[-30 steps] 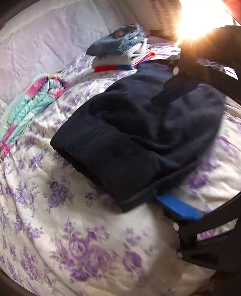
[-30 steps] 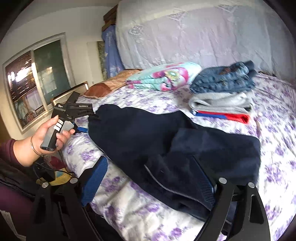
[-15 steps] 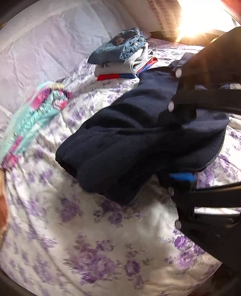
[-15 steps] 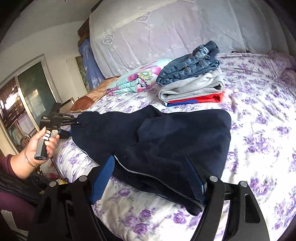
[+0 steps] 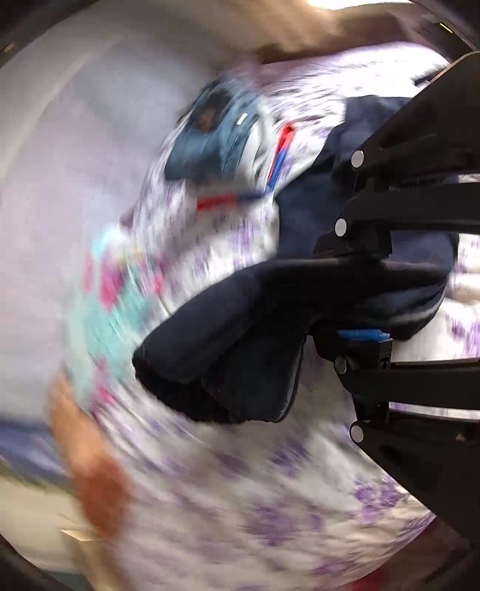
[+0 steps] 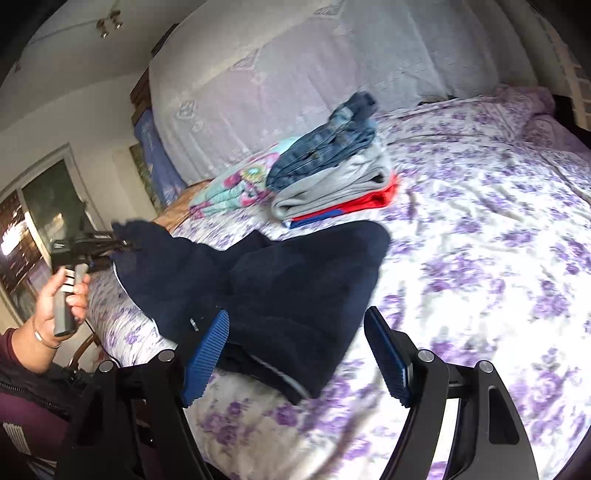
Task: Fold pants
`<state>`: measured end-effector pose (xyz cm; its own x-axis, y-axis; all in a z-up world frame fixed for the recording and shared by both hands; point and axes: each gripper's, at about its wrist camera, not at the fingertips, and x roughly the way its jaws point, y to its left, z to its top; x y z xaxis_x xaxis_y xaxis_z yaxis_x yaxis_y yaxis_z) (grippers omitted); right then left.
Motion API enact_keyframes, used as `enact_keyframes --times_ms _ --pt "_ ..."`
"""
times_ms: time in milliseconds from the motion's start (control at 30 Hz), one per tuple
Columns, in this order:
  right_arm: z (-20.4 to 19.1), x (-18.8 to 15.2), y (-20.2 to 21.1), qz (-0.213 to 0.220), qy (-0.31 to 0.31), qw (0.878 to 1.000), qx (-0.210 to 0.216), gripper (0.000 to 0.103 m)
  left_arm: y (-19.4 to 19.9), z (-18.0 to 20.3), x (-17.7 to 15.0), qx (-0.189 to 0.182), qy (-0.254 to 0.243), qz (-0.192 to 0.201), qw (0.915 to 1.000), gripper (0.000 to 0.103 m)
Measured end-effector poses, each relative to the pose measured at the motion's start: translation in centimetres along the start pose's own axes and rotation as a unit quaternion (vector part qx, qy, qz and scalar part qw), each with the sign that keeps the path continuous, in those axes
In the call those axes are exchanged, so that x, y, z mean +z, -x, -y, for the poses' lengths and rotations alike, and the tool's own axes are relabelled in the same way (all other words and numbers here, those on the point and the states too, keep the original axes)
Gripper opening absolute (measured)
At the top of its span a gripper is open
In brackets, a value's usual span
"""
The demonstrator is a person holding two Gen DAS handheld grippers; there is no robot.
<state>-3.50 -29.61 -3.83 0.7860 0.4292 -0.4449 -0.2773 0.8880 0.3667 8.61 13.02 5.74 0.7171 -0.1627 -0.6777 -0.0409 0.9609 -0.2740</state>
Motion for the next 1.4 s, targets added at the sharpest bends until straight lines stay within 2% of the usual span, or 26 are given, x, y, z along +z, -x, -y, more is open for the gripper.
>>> enact_keyframes --times_ms 100,167,233,267,300,333,367,400,433,533,600,633,667,733,767,800,833,933,1000,1033,1067,1100,1167,1267,1333,1400 --pt "1.3 0.7 1.5 0.022 -0.009 1.0 -0.013 0.076 1.4 9.1 -1.1 -0.017 -0.123 0.023 0.992 0.025" --pt "2.1 1.2 2.7 0.04 -0.017 0.999 -0.023 0.076 1.1 15.8 -4.0 -0.037 -0.212 0.015 0.9765 0.025" --pt "2.9 1.6 3.2 0.042 -0.027 0.998 -0.036 0.076 -1.3 21.2 -8.5 -0.055 -0.29 -0.027 0.9551 0.026" --pt "3.4 1.7 3.4 0.041 -0.033 0.998 -0.04 0.076 -2.8 22.7 -10.4 -0.061 -0.313 -0.054 0.9463 0.028" --pt "3.8 1.7 3.4 0.039 -0.037 0.998 -0.043 0.076 -4.5 24.0 -12.3 -0.069 -0.334 -0.089 0.9357 0.029" --pt "4.1 1.7 3.4 0.033 -0.042 0.997 -0.047 0.076 -6.9 25.0 -14.8 -0.069 -0.358 -0.137 0.921 0.029" --pt "4.3 1.6 3.4 0.026 -0.045 0.998 -0.047 0.076 -7.8 25.3 -16.0 -0.059 -0.37 -0.145 0.9156 0.029" --pt "4.4 1.6 3.4 0.021 -0.045 0.998 -0.045 0.076 -7.7 25.4 -16.7 -0.053 -0.381 -0.128 0.9141 0.029" --pt "4.4 1.6 3.5 0.016 -0.042 0.998 -0.043 0.077 -7.0 25.3 -16.8 -0.056 -0.385 -0.112 0.9145 0.032" --pt "4.1 2.1 3.3 0.004 -0.029 0.999 -0.037 0.083 -5.0 24.4 -15.1 -0.095 -0.352 -0.118 0.9237 0.042" --pt "3.9 2.8 2.8 -0.001 -0.034 0.999 -0.022 0.084 -1.9 23.6 -13.8 -0.121 -0.343 -0.084 0.9278 0.062" --pt "3.7 3.2 2.5 -0.005 -0.037 0.999 -0.008 0.084 -0.6 23.2 -13.4 -0.123 -0.343 -0.063 0.9292 0.077" --pt "3.2 3.7 1.9 -0.012 -0.037 0.999 0.01 0.084 0.9 22.2 -12.6 -0.127 -0.335 -0.035 0.9331 0.084" --pt "1.9 4.4 0.1 -0.039 -0.024 0.998 0.034 0.084 2.0 20.2 -11.6 -0.129 -0.308 -0.017 0.9423 0.085" --pt "1.2 4.5 -1.1 -0.05 -0.015 0.998 0.031 0.084 1.5 18.5 -10.8 -0.123 -0.282 -0.025 0.9511 0.085" --pt "0.7 4.5 -2.0 -0.06 -0.008 0.998 0.026 0.084 1.2 17.6 -10.7 -0.119 -0.268 -0.03 0.9556 0.085" --pt "0.3 4.4 -3.2 -0.075 -0.004 0.997 0.017 0.084 0.0 15.8 -10.2 -0.102 -0.24 -0.039 0.9645 0.084" --pt "0.2 3.6 -7.4 -0.134 -0.021 0.991 0.019 0.083 -2.6 12.9 -9.8 -0.076 -0.194 -0.059 0.9764 0.084" --pt "0.3 2.9 -9.5 -0.167 -0.023 0.986 0.016 0.077 -3.5 11.7 -10.2 -0.069 -0.183 -0.065 0.9786 0.084" --pt "0.4 2.7 -10.2 -0.172 -0.02 0.985 0.01 0.064 -3.2 11.1 -10.6 -0.065 -0.182 -0.065 0.9789 0.084" --pt "0.6 2.6 -10.5 -0.17 -0.024 0.985 0.013 0.058 -3.7 10.8 -10.8 -0.059 -0.179 -0.066 0.9799 0.084" --pt "1.1 2.7 -10.4 -0.167 -0.04 0.985 0.029 0.046 -4.2 10.7 -10.7 -0.058 -0.176 -0.068 0.9804 0.084" --pt "1.2 3.5 -9.2 -0.142 -0.046 0.988 0.052 0.044 -4.9 10.0 -10.7 -0.061 -0.163 -0.076 0.9817 0.084" --pt "-1.6 5.2 -5.6 -0.092 -0.003 0.994 0.065 0.042 -5.5 9.7 -10.6 -0.069 -0.154 -0.082 0.9822 0.084" --pt "-3.0 5.6 -3.7 -0.081 0.02 0.995 0.057 0.042 -5.2 9.8 -10.6 -0.083 -0.151 -0.081 0.9818 0.085" --pt "-3.2 5.3 -3.0 -0.085 0.026 0.996 0.028 0.043 -5.0 10.0 -10.6 -0.086 -0.157 -0.071 0.9812 0.087"
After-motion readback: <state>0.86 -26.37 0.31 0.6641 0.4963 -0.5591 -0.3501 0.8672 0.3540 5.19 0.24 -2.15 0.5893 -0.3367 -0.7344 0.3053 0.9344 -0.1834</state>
